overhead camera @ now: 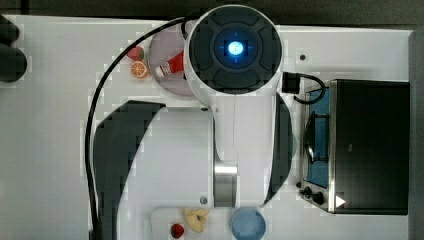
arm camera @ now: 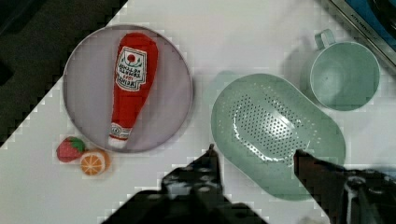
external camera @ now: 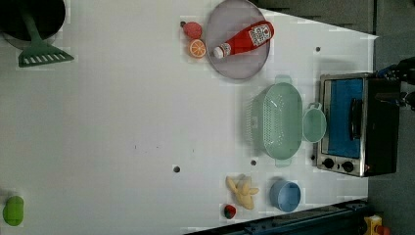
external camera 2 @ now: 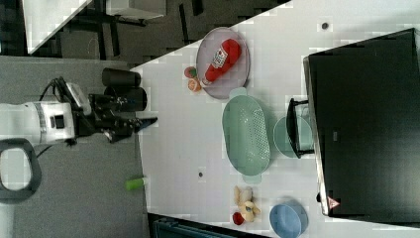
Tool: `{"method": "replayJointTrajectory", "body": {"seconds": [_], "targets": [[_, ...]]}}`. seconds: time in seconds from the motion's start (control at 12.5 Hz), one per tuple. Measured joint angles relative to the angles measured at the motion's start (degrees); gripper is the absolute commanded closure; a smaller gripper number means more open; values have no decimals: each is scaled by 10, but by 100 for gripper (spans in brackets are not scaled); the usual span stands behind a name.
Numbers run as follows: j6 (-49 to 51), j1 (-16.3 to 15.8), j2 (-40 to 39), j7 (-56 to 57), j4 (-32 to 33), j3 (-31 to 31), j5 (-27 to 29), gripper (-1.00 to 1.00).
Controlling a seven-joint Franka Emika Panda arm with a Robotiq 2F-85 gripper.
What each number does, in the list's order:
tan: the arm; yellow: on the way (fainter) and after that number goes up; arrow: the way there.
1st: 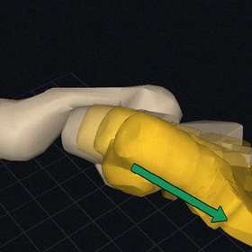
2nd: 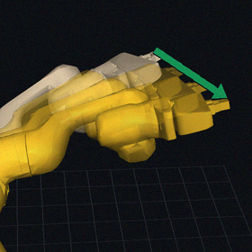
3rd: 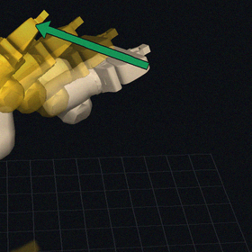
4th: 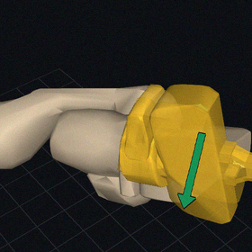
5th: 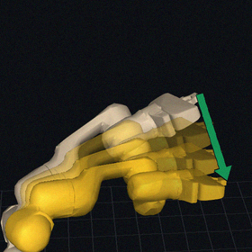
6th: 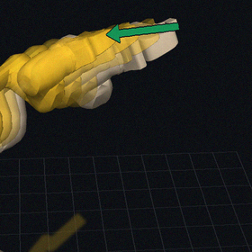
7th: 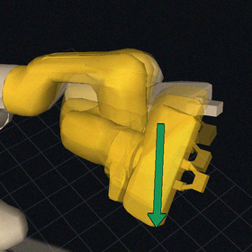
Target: Drag strainer right to left.
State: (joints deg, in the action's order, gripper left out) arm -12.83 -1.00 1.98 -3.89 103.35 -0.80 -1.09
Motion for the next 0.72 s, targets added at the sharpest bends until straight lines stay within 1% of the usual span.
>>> {"method": "replayJointTrajectory", "body": {"seconds": [0.16, 0.24, 0.32, 0.48, 0.56, 0.72], "targets": [[100, 0, 130, 0, 126, -11, -8, -81], [128, 2, 195, 0, 171, -20, -1, -99], [134, 6, 248, -1, 201, -25, -8, -100], [121, 12, 303, -3, 204, -28, -13, -100], [96, 18, 313, -3, 205, -26, -10, -100], [56, 19, 294, -18, 214, -17, -14, -100]]}}
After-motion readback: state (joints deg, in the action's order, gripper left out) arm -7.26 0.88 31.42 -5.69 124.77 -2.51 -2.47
